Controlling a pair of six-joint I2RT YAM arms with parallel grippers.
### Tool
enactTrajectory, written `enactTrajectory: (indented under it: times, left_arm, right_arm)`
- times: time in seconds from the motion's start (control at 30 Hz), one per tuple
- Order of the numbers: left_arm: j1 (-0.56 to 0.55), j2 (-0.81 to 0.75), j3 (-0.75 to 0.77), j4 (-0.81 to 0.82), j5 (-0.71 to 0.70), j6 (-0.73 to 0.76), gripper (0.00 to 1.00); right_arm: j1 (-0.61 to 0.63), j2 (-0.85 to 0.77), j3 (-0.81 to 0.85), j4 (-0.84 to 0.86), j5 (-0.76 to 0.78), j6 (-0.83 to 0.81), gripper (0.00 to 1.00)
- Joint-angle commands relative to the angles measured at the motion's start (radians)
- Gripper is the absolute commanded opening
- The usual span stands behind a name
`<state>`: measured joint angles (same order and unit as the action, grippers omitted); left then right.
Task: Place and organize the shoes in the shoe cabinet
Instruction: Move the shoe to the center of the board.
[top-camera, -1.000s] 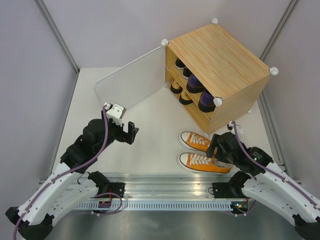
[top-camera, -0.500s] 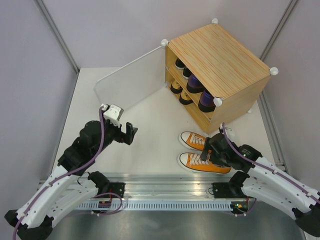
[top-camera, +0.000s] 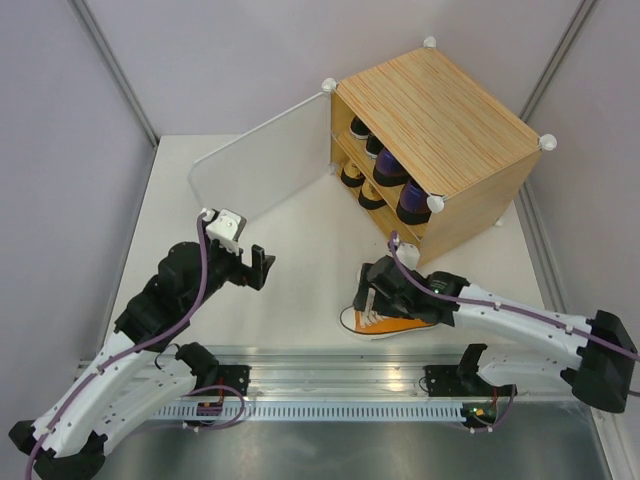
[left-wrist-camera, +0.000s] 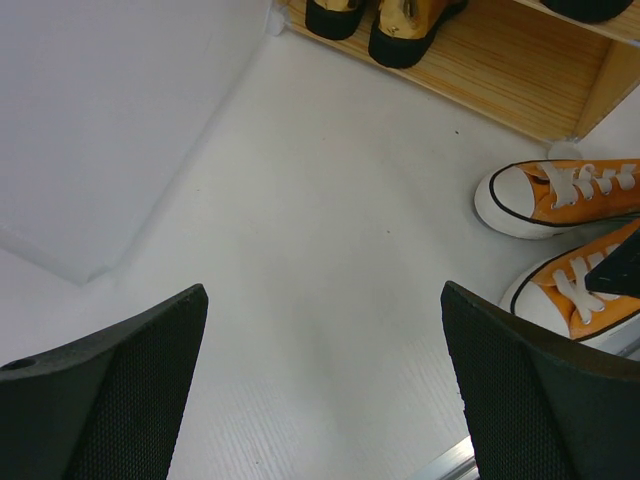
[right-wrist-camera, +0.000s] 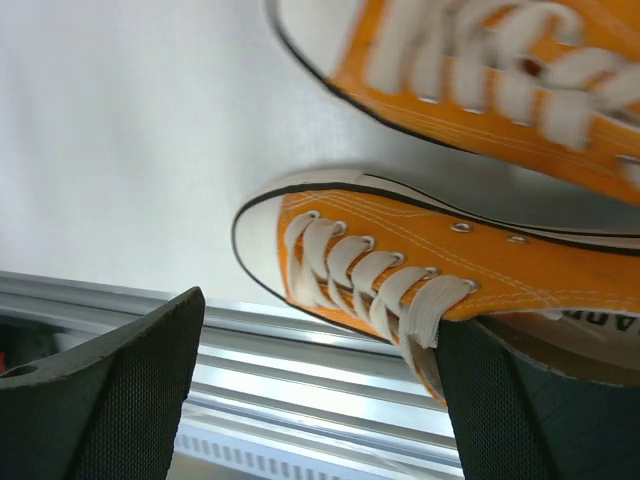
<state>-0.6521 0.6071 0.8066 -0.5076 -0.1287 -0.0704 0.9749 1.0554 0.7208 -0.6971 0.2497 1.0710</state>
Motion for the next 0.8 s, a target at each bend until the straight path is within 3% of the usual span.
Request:
enactTrajectory:
  times: [0.0, 0.23, 0.4, 0.57, 0.77]
  left_arm:
    - [-0.001, -0.013, 0.003, 0.009, -0.002, 0.023, 0.99]
    - [-0.001, -0.043, -0.001, 0.009, -0.046, 0.020, 0.99]
    - [-0.001, -0.055, -0.003, 0.009, -0.054, 0.018, 0.99]
    - [-0.001, -0.058, -0.003, 0.011, -0.040, 0.017, 0.99]
    - [0.000, -0.066, -0.003, 0.009, -0.026, 0.015, 1.00]
  right_arm:
    - [0.074, 0.127, 0.143, 0.232, 0.065, 0.105, 0.95]
    - [0.128, 0.216, 0.183, 0.453, 0.197, 0.295, 0.96]
    - [0.131, 0.199, 0.181, 0.538, 0.221, 0.324, 0.95]
    - [0.131, 0.207, 0.330, 0.319, 0.261, 0.123, 0.94]
    - [0.134, 0.092, 0.212, 0.070, 0.277, 0.083, 0.91]
